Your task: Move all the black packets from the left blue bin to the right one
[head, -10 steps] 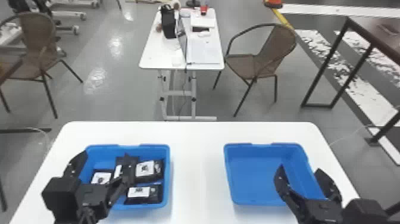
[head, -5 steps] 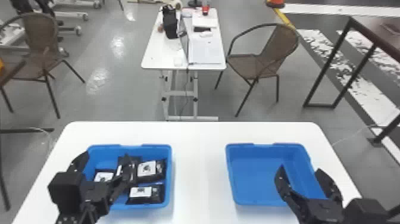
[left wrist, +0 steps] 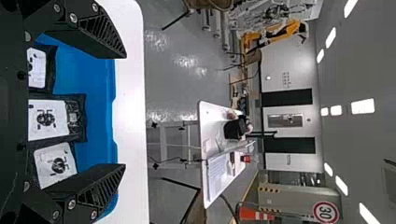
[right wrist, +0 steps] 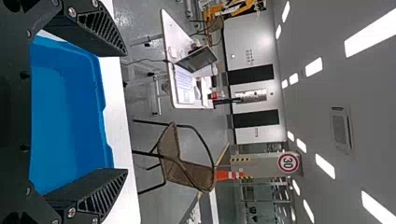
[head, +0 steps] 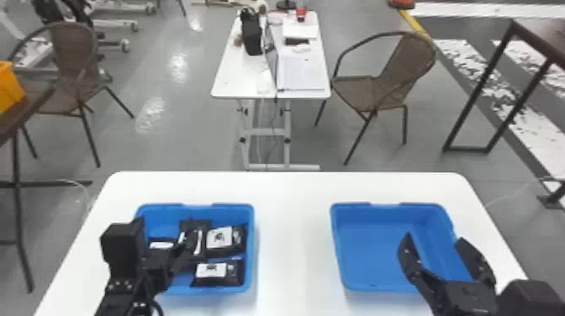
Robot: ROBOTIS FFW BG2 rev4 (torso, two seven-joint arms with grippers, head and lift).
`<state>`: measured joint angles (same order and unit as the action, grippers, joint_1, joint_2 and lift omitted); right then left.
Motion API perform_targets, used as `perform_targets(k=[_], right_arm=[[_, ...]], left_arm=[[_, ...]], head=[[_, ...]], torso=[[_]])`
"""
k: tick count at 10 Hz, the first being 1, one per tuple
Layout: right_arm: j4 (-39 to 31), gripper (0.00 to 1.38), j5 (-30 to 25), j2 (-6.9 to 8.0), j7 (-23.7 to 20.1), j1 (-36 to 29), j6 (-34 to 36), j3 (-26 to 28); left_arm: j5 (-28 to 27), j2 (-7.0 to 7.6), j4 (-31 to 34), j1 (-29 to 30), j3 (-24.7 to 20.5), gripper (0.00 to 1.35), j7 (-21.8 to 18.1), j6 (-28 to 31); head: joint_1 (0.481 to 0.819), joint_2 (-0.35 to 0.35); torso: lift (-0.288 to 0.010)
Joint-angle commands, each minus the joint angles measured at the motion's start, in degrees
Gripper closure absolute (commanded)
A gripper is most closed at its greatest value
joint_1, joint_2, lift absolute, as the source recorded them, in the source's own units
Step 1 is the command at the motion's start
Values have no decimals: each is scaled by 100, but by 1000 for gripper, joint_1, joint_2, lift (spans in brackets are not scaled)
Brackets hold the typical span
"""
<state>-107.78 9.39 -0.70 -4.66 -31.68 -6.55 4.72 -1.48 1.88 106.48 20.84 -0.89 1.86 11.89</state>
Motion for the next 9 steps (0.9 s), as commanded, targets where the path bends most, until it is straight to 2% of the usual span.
perform_targets(k=[1,5,9], right_arm=[[37,136,10,0,-17,57,4,-32],[99,136,27,0,-79,145,22,-59],[178,136,19,0,-211,303,118,-120]], left_arm=[[7,6,-206,-159,-61,205,-19,306],[-134,14,-1103,-660,-175,245,-19,534],[-283,41,-2395,-1469,-535,300,-775,754]], head=[[695,-16],[695,16],[695,35]], torso=[[0],[0],[0]])
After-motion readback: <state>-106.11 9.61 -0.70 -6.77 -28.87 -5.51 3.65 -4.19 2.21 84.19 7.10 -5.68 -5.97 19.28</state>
